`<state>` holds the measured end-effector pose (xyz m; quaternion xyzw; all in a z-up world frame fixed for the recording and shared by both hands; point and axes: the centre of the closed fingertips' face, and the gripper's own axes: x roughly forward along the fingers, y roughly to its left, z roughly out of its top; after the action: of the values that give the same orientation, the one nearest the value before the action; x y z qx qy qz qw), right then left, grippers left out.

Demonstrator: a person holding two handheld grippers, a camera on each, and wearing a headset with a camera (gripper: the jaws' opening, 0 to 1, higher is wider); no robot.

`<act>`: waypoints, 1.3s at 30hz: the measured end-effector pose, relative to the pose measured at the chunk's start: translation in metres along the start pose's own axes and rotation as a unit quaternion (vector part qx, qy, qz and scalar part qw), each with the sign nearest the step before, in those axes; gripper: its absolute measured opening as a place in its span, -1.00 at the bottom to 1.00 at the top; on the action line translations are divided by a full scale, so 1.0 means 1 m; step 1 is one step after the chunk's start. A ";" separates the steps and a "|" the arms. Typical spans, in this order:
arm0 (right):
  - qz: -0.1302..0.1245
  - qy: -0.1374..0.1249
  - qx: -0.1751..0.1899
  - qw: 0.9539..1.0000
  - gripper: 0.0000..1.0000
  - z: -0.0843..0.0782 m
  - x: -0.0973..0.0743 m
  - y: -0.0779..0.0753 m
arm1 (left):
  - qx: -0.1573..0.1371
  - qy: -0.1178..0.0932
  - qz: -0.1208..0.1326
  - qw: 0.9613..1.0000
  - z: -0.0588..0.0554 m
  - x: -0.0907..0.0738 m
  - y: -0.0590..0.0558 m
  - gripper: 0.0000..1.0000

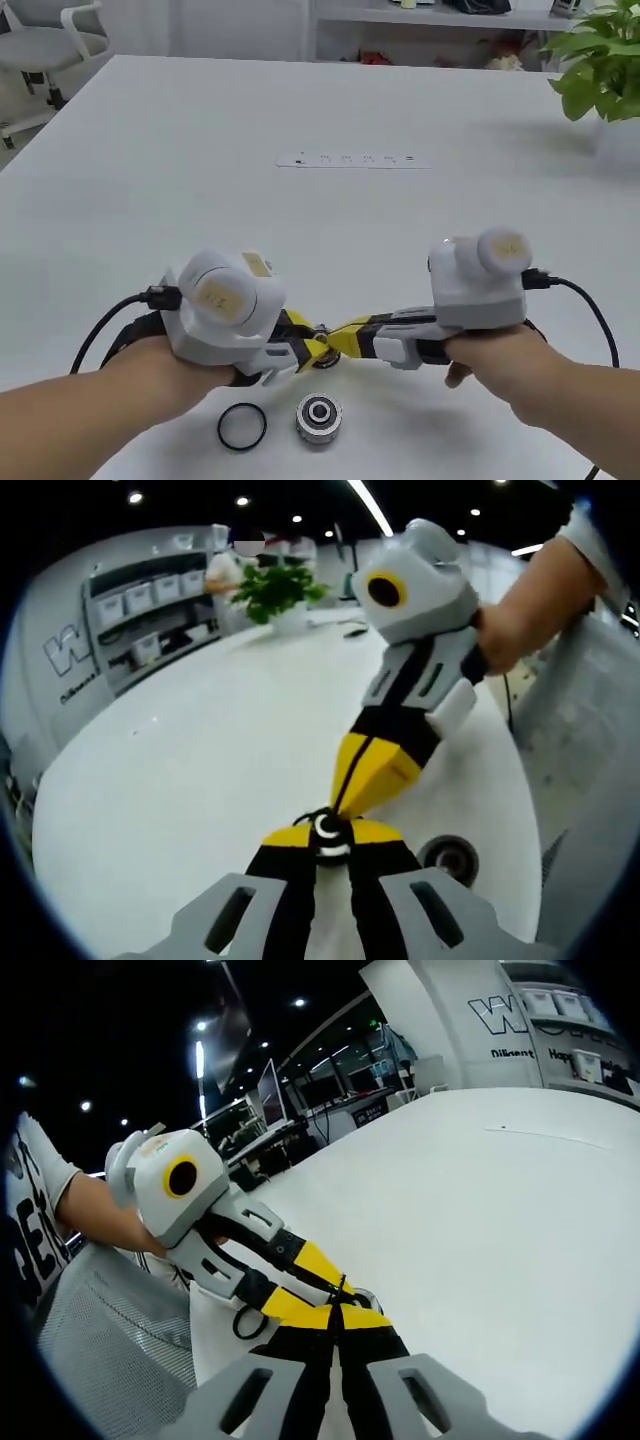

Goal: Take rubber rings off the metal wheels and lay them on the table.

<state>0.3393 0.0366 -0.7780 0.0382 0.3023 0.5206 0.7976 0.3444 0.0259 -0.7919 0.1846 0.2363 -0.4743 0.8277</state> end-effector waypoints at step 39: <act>-0.001 -0.043 0.014 0.999 -1.00 0.029 -0.009 0.007 | 0.004 -0.073 -0.009 0.997 0.017 -0.066 0.005 -0.12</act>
<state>0.3467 0.0396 -0.7475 0.0713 0.2749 0.5133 0.8099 0.3235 0.0657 -0.7400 0.1508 0.1746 -0.4946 0.8379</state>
